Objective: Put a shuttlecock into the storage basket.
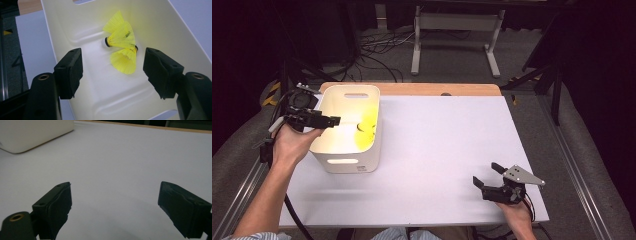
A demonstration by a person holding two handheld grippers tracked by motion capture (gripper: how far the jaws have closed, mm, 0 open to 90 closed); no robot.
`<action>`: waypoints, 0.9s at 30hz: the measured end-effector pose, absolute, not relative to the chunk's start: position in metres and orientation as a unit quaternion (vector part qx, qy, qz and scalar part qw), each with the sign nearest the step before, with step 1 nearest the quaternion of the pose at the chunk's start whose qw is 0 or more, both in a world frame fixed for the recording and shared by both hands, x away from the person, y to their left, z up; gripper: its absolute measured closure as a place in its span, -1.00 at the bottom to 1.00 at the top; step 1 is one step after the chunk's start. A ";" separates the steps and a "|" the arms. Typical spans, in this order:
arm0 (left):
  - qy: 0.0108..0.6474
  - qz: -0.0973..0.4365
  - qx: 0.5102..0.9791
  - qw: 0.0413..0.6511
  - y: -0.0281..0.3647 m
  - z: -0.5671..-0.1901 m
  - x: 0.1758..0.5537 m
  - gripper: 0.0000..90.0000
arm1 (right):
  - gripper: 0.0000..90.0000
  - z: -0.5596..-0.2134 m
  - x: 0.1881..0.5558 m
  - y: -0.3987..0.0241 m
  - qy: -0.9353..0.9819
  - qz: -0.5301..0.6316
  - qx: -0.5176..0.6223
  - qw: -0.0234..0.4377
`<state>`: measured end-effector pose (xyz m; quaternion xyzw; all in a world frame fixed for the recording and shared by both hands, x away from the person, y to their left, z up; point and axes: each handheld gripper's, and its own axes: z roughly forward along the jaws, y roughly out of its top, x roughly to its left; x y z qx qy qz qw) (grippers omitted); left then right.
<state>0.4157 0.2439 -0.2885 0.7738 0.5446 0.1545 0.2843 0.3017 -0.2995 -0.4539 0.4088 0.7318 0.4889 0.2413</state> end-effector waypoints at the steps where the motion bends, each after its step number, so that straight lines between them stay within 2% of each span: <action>1: 0.544 0.155 0.773 0.287 0.245 -0.289 0.415 -0.28 | -0.72 -0.454 0.302 -0.299 0.732 0.489 0.408 0.241; 27: 0.562 0.160 0.749 0.311 0.272 -0.296 0.393 -0.32 | -0.72 -0.454 0.301 -0.300 0.732 0.489 0.409 0.242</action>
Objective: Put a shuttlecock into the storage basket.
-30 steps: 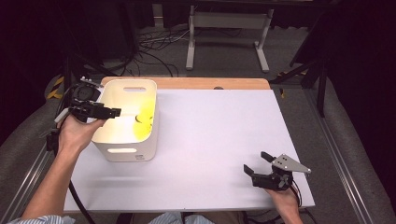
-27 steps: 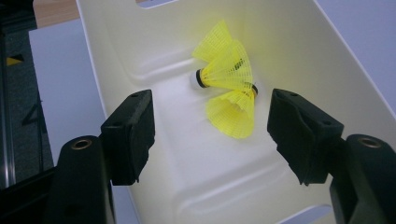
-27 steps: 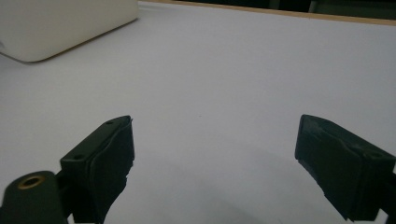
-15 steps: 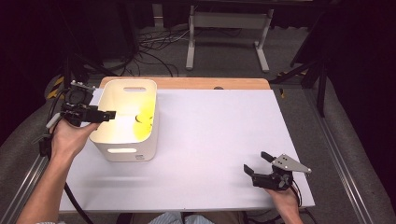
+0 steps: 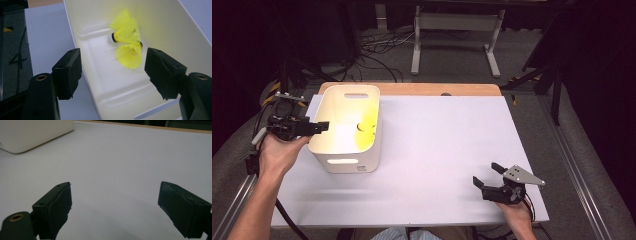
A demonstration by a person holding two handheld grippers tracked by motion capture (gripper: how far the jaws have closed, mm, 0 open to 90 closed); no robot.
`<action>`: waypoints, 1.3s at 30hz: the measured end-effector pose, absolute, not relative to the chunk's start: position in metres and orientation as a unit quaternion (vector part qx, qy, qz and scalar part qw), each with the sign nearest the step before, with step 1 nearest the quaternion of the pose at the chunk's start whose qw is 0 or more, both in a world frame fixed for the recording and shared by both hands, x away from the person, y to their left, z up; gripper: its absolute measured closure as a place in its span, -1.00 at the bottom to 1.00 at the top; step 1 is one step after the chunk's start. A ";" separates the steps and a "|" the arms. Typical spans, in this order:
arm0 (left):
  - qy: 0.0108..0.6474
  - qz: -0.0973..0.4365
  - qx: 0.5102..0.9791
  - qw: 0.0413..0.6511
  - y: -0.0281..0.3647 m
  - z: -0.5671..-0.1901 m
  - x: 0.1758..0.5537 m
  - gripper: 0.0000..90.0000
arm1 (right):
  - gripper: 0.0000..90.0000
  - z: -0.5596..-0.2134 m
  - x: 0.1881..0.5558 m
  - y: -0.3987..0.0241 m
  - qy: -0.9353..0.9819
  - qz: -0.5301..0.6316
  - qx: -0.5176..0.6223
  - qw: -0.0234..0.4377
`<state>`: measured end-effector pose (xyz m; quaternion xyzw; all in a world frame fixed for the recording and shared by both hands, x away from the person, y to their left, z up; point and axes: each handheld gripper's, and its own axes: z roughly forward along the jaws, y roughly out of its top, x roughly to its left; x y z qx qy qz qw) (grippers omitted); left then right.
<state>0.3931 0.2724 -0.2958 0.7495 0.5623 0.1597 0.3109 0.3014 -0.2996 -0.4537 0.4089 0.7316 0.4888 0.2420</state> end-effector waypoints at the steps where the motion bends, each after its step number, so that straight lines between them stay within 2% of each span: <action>1: 0.562 0.159 0.749 0.311 0.273 -0.296 0.393 -0.32 | -0.72 -0.454 0.301 -0.300 0.732 0.489 0.409 0.242; 39: 0.570 0.168 0.733 0.331 0.291 -0.304 0.368 -0.36 | -0.72 -0.454 0.302 -0.299 0.732 0.489 0.409 0.241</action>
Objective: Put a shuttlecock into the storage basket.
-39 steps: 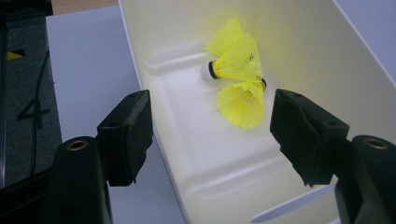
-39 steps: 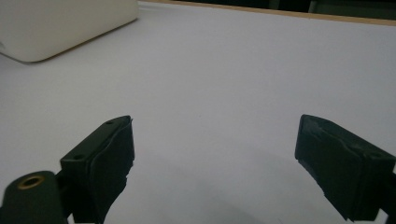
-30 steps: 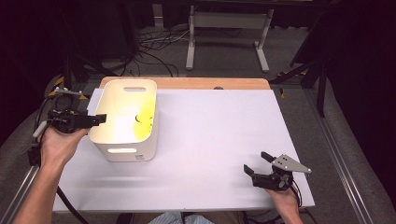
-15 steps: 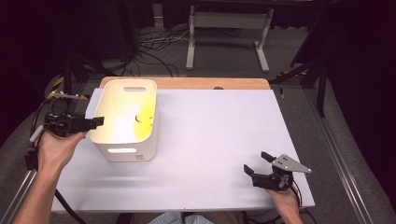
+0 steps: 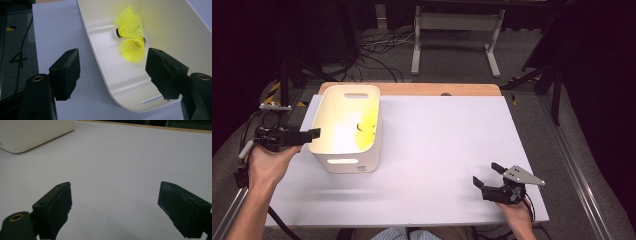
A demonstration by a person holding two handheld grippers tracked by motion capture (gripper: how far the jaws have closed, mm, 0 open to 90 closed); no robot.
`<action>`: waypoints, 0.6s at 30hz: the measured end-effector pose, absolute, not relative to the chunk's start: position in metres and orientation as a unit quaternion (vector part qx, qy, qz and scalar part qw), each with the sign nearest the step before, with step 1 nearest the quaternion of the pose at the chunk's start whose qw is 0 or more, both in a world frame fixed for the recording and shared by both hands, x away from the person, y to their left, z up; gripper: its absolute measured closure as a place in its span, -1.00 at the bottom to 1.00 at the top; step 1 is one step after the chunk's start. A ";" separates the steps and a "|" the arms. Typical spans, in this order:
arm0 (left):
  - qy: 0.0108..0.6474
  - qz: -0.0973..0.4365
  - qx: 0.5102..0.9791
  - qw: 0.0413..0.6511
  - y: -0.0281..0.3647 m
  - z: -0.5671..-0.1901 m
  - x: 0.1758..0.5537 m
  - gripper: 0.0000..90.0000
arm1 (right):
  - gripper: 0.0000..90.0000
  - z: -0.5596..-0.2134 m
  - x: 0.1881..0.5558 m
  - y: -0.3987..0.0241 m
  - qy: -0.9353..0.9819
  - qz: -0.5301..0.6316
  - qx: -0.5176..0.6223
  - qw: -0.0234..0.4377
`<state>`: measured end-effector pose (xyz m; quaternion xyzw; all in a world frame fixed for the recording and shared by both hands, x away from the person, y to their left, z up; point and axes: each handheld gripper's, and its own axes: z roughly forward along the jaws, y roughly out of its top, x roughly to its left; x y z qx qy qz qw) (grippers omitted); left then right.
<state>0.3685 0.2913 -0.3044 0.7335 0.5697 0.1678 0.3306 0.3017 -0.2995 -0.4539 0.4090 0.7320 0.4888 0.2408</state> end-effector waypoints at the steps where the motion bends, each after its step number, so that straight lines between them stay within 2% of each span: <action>1: 0.571 0.168 0.732 0.332 0.292 -0.305 0.368 -0.36 | -0.72 -0.454 0.302 -0.299 0.732 0.487 0.410 0.241; 18: 0.587 0.173 0.713 0.343 0.307 -0.314 0.357 -0.33 | -0.72 -0.454 0.301 -0.299 0.732 0.488 0.409 0.242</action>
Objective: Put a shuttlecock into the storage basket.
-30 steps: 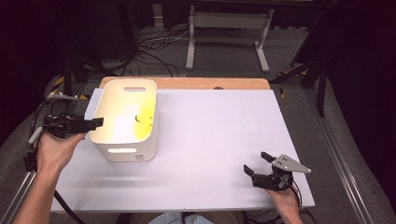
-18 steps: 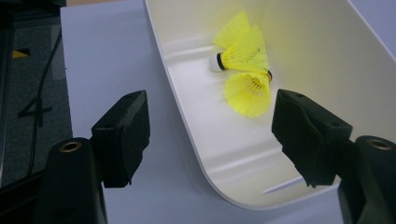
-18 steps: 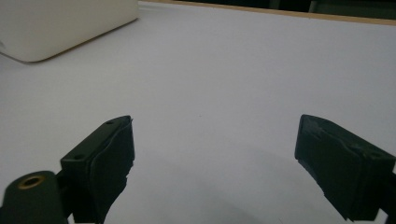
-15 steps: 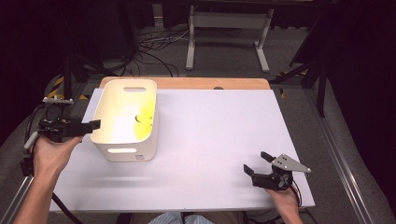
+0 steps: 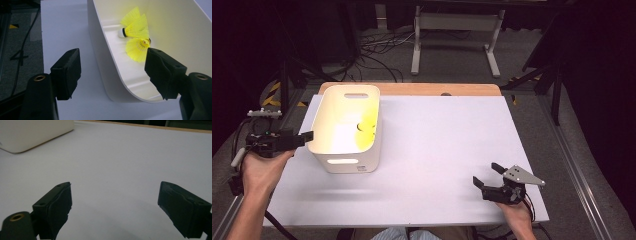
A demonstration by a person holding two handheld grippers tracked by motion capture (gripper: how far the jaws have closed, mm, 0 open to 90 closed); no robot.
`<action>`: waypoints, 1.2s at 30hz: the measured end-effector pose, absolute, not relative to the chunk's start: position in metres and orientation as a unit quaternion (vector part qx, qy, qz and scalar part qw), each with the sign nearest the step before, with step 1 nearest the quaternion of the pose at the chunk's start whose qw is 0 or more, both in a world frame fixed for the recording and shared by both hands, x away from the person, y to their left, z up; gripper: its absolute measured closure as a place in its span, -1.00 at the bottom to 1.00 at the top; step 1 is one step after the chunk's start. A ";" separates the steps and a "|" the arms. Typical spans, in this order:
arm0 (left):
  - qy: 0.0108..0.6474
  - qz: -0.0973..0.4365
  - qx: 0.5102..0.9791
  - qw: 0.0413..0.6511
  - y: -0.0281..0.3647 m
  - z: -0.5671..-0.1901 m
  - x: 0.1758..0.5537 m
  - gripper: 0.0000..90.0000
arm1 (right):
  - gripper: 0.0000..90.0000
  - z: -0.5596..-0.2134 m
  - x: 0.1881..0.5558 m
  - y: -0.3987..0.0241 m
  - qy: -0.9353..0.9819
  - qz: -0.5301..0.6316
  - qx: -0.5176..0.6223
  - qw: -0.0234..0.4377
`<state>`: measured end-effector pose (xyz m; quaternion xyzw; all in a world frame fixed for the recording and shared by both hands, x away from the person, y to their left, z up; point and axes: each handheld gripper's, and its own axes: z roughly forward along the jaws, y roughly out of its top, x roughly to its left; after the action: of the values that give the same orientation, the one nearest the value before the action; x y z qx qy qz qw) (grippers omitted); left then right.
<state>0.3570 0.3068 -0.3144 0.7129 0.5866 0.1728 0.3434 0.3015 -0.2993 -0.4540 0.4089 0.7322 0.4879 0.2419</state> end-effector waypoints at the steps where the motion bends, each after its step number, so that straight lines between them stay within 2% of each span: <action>1: 0.587 0.173 0.713 0.343 0.307 -0.315 0.356 -0.33 | -0.72 -0.454 0.301 -0.299 0.733 0.487 0.409 0.242; 36: 0.604 0.184 0.688 0.357 0.333 -0.326 0.330 -0.25 | -0.72 -0.454 0.302 -0.299 0.735 0.485 0.408 0.242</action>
<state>0.3304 0.3330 -0.3259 0.6883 0.6044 0.1837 0.3567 0.3020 -0.2989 -0.4543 0.4080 0.7348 0.4848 0.2419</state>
